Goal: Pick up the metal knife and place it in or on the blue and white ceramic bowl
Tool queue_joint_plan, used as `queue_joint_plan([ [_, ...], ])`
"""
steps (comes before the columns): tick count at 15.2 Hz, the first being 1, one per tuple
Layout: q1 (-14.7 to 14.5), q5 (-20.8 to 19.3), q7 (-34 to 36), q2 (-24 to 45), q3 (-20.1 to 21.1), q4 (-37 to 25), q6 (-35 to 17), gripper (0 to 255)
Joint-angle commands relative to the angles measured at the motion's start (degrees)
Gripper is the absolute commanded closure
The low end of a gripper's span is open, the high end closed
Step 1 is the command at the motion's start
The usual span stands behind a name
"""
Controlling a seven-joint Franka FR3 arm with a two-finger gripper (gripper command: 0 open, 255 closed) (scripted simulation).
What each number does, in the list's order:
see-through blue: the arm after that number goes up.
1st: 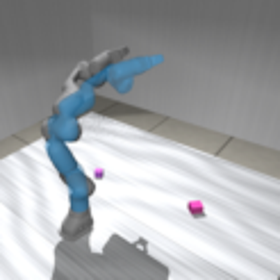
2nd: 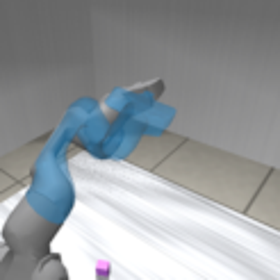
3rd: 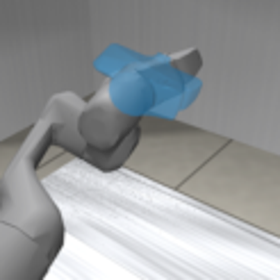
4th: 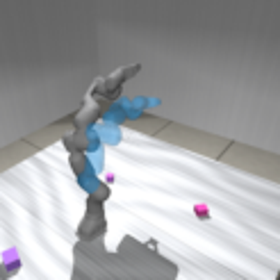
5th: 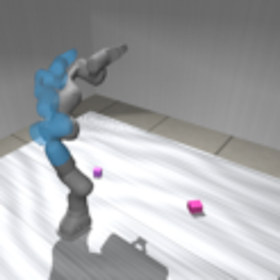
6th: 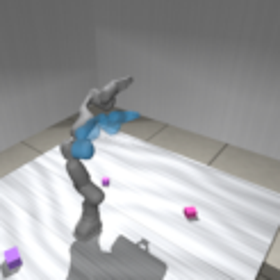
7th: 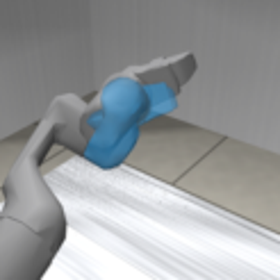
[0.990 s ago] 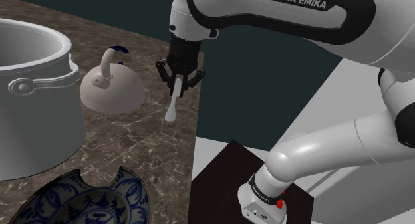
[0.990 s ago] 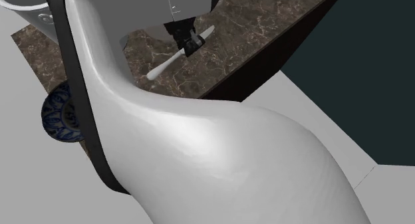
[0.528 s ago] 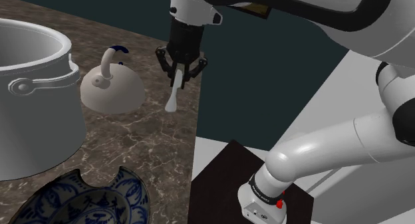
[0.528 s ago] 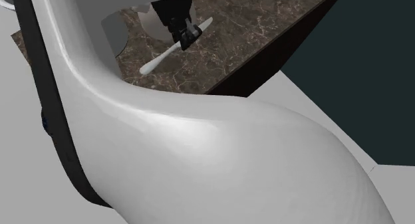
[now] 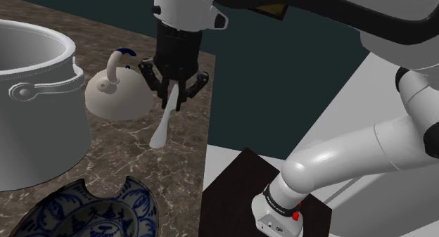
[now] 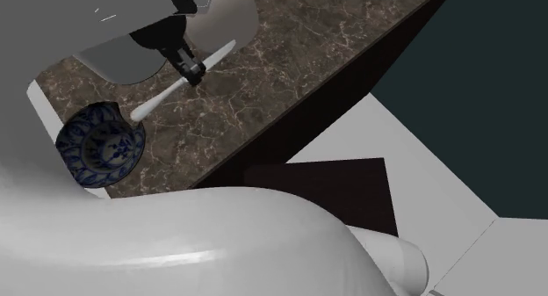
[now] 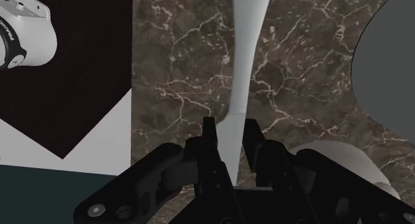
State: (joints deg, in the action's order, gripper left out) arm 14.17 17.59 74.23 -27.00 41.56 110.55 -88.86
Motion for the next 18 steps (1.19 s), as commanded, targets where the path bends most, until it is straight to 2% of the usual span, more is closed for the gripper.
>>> queue_joint_plan([
  [1,-0.34,0.49,3.18,0.69,2.50,-1.72,0.40,255],
  [8,0.48,-0.27,15.18,6.20,13.98,-9.36,0.55,255],
  [11,2.37,-2.54,21.41,10.47,21.32,-13.65,0.39,255],
  [13,4.60,-5.68,26.54,14.77,28.21,-16.88,0.19,255],
  [14,6.41,-8.31,29.79,17.88,33.08,-18.62,0.06,255],
  [15,9.61,-13.31,34.66,23.23,41.02,-20.45,-0.11,255],
  [16,3.77,-29.54,47.21,39.62,48.14,-22.53,1.24,255],
  [17,3.17,-22.80,42.44,32.87,42.42,-21.24,-0.49,255],
  [18,3.65,-21.26,41.35,31.31,41.73,-20.18,-1.43,255],
])
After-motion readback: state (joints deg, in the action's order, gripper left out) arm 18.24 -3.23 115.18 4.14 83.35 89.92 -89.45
